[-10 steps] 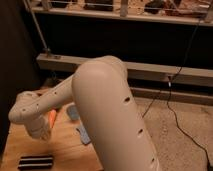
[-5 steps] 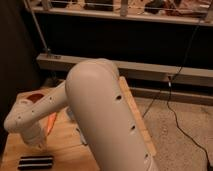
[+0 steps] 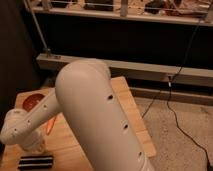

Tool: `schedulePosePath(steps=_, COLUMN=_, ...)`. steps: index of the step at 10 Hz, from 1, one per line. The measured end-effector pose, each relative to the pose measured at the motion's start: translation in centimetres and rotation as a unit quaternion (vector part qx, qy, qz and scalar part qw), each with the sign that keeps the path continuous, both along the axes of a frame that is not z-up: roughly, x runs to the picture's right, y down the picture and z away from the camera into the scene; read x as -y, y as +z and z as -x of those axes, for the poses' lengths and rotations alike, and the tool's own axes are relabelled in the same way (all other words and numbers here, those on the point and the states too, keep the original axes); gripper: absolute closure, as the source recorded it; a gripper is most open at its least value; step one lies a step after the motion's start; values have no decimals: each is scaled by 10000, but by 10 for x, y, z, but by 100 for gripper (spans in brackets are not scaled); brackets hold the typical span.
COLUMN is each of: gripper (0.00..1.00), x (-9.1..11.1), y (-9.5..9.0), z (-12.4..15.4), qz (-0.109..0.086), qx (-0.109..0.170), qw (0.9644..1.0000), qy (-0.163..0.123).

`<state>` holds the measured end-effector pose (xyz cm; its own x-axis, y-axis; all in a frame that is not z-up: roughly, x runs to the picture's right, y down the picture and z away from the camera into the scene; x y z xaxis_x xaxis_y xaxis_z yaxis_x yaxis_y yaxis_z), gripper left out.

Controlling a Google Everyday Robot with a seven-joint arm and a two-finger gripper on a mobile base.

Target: Push the eraser across the table

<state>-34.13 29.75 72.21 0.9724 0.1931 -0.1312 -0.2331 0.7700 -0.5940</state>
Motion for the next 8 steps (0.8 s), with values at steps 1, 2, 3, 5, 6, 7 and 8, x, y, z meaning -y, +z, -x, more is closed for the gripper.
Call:
schedulePosePath(steps=1, gripper=100, x=-3, y=-1, z=3, qz=-149, qx=85, qw=9998, qy=-96)
schedulePosePath(steps=2, gripper=100, x=-5, y=-3, z=6, qz=-253, qx=159, qw=9994, qy=-155)
schedulePosePath(steps=3, gripper=100, x=-9, y=-5, z=9, qz=-397, qx=260, qw=9986, qy=-222)
schedulePosePath(steps=5, gripper=100, x=-11, y=-7, z=11, qz=-651, qx=400, qw=9966, qy=-316)
schedulePosePath(steps=6, gripper=100, x=-13, y=-6, z=11, qz=-791, qx=458, qw=9952, qy=-348)
schedulePosePath(steps=7, gripper=100, x=-13, y=-5, z=10, qz=-870, qx=468, qw=9944, qy=-366)
schedulePosePath(steps=8, gripper=100, x=-15, y=-3, z=8, qz=-962, qx=462, qw=9935, qy=-390)
